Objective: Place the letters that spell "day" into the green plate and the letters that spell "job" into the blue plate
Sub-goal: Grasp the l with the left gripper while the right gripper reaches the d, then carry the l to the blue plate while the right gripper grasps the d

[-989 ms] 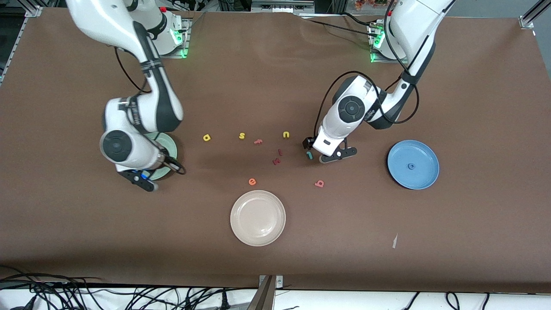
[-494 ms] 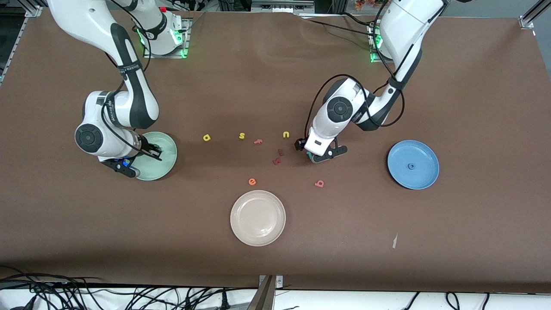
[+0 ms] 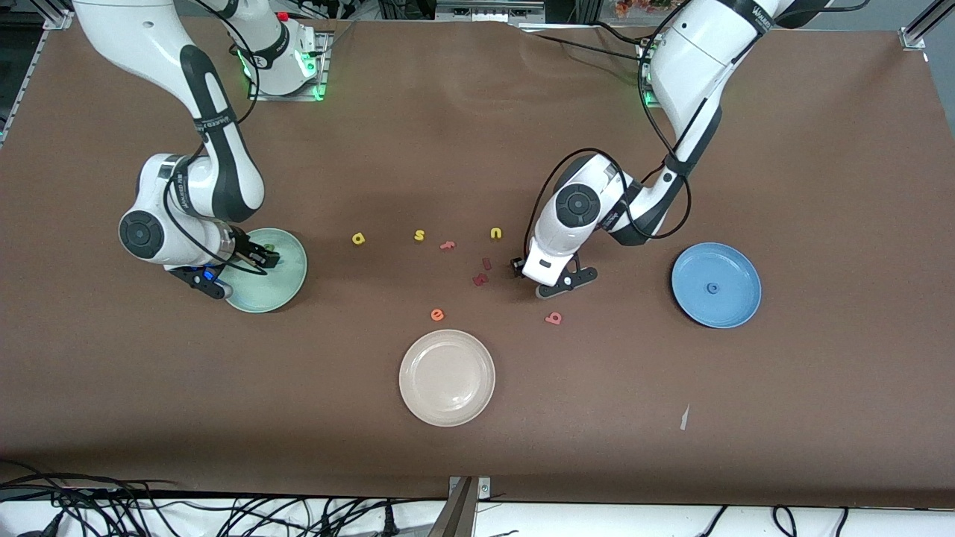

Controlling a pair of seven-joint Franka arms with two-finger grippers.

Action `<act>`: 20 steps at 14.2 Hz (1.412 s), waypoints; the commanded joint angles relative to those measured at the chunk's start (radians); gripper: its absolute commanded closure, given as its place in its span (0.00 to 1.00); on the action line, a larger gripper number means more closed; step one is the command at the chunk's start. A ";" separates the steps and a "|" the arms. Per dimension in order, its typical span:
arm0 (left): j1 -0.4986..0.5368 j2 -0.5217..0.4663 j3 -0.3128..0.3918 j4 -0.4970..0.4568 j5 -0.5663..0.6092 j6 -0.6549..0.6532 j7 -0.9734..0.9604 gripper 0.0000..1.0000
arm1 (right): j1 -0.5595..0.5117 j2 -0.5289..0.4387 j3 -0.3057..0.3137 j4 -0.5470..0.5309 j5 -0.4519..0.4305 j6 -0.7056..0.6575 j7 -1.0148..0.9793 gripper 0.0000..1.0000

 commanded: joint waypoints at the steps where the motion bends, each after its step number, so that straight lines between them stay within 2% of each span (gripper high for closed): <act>1: -0.014 0.022 0.011 0.030 0.027 -0.022 -0.024 0.38 | 0.000 -0.051 0.101 -0.018 0.015 0.021 0.168 0.01; 4: -0.025 0.025 0.013 0.030 0.029 -0.024 -0.039 0.51 | 0.000 -0.066 0.189 -0.050 0.014 0.136 0.351 0.05; 7: -0.030 0.025 0.022 0.030 0.043 -0.022 -0.047 0.75 | 0.001 -0.081 0.256 -0.180 0.014 0.361 0.468 0.08; 10: -0.028 0.025 0.022 0.028 0.083 -0.022 -0.047 0.95 | 0.007 -0.085 0.280 -0.222 0.014 0.405 0.480 0.14; 11: -0.028 0.024 0.022 0.028 0.083 -0.024 -0.045 0.99 | 0.029 -0.080 0.280 -0.222 0.014 0.411 0.508 0.16; 12: -0.028 0.021 0.022 0.028 0.083 -0.027 -0.042 1.00 | 0.046 -0.078 0.278 -0.220 0.012 0.412 0.532 0.16; 14: -0.013 -0.013 0.020 0.036 0.084 -0.114 -0.006 1.00 | 0.046 -0.063 0.278 -0.222 0.012 0.434 0.534 0.18; 17: 0.057 -0.059 0.013 0.048 0.081 -0.218 0.129 1.00 | 0.070 -0.014 0.278 -0.222 0.012 0.506 0.540 0.19; 20: 0.155 -0.117 0.010 0.045 0.064 -0.325 0.348 1.00 | 0.073 -0.012 0.278 -0.222 0.012 0.503 0.540 0.36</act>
